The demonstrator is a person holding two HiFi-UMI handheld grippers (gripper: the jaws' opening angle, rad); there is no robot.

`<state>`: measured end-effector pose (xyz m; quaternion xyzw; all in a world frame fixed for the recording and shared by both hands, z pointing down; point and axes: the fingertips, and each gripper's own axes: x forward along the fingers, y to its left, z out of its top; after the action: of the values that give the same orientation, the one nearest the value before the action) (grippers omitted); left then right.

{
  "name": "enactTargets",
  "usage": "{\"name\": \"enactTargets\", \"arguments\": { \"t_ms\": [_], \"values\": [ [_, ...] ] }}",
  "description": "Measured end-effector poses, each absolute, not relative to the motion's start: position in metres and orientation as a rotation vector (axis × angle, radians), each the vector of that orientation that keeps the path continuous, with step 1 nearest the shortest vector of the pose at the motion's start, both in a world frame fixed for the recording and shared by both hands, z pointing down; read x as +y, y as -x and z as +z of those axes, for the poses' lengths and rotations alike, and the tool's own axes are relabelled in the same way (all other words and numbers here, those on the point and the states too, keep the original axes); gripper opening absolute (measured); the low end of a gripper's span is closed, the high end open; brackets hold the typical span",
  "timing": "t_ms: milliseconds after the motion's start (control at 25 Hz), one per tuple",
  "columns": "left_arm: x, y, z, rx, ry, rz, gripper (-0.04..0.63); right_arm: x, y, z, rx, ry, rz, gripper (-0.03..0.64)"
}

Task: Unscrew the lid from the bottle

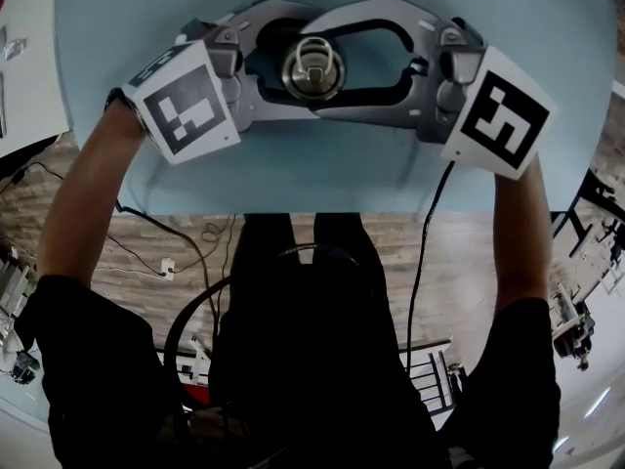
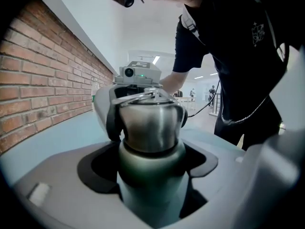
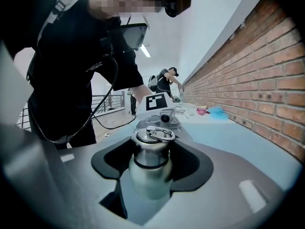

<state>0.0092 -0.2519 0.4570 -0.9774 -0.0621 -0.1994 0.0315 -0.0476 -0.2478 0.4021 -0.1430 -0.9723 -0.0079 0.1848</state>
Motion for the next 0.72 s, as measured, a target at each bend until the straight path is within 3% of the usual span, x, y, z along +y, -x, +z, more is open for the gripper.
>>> {"name": "enactTargets", "arguments": {
  "t_ms": [240, 440, 720],
  "values": [
    [-0.257, -0.008, 0.458, -0.116, 3.029, -0.625, 0.391, -0.25, 0.048, 0.401, -2.765, 0.361, -0.007, 0.262],
    [-0.265, -0.002, 0.468, 0.04, 3.044, -0.656, 0.437, -0.256, 0.043, 0.406, -2.806, 0.222, 0.053, 0.316],
    [-0.263, 0.0, 0.466, 0.313, 3.079, -0.592, 0.454, -0.262, 0.037, 0.392, -2.955, -0.237, 0.14, 0.314]
  ]
}}
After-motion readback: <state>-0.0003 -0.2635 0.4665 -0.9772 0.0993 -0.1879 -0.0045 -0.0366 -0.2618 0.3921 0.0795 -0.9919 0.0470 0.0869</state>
